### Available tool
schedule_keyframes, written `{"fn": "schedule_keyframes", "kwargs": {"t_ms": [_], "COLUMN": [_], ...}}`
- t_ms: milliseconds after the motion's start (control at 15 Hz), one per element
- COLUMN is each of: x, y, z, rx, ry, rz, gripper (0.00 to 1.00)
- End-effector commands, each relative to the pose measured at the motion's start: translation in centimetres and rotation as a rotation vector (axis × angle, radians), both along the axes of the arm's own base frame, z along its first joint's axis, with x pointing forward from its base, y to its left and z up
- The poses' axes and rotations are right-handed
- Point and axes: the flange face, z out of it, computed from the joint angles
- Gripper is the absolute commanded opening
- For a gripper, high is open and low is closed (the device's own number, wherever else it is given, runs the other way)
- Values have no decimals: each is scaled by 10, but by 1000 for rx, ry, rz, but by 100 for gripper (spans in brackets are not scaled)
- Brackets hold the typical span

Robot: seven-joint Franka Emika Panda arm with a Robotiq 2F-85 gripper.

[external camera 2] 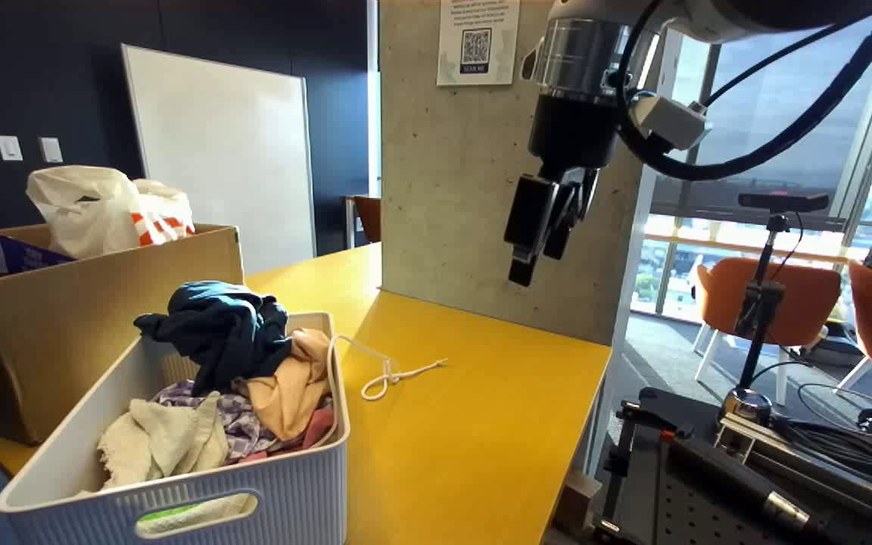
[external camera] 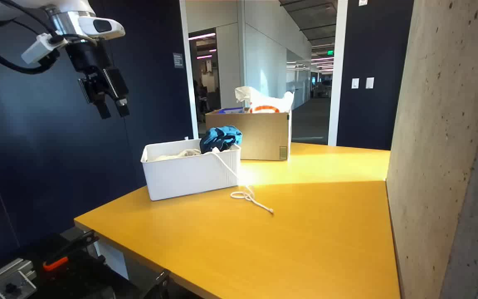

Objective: Remove the white rope from the white basket and put it on the table

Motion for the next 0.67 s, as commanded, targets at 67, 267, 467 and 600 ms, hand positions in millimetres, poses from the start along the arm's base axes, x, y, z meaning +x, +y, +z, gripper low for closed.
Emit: {"fn": "schedule_keyframes", "kwargs": {"t_ms": [67, 267, 467, 600], "x": [1, 1, 18, 36], "y": [0, 0, -34, -76], "z": [2, 3, 5, 9], "rx": [1, 2, -36, -61], "ry": [-2, -4, -17, -7], "rz": [1, 1, -32, -38], "gripper": [100, 100, 100, 100]}}
